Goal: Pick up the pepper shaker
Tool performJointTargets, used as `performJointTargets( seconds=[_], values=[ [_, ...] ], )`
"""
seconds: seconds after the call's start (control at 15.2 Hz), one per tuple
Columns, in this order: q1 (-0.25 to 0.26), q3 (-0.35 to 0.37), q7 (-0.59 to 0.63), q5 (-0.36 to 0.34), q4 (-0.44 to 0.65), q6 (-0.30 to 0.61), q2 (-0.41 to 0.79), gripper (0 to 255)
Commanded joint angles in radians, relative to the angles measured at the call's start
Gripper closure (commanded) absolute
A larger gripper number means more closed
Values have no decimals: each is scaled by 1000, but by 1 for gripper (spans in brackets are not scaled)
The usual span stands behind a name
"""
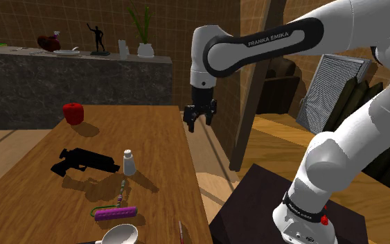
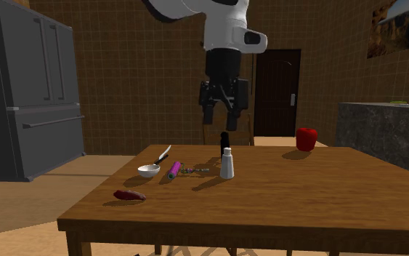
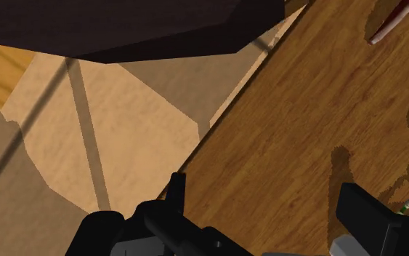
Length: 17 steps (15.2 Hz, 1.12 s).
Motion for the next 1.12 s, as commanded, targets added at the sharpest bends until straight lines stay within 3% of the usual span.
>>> performJointTargets(
  seconds=[0.0,0.53,1.06],
  values=[
    [2,26,38,-3,46,48,86,0],
    [21,93,186,-64,260,154,386,0],
    [85,105,325,-168,564,176,700,0]
  ],
)
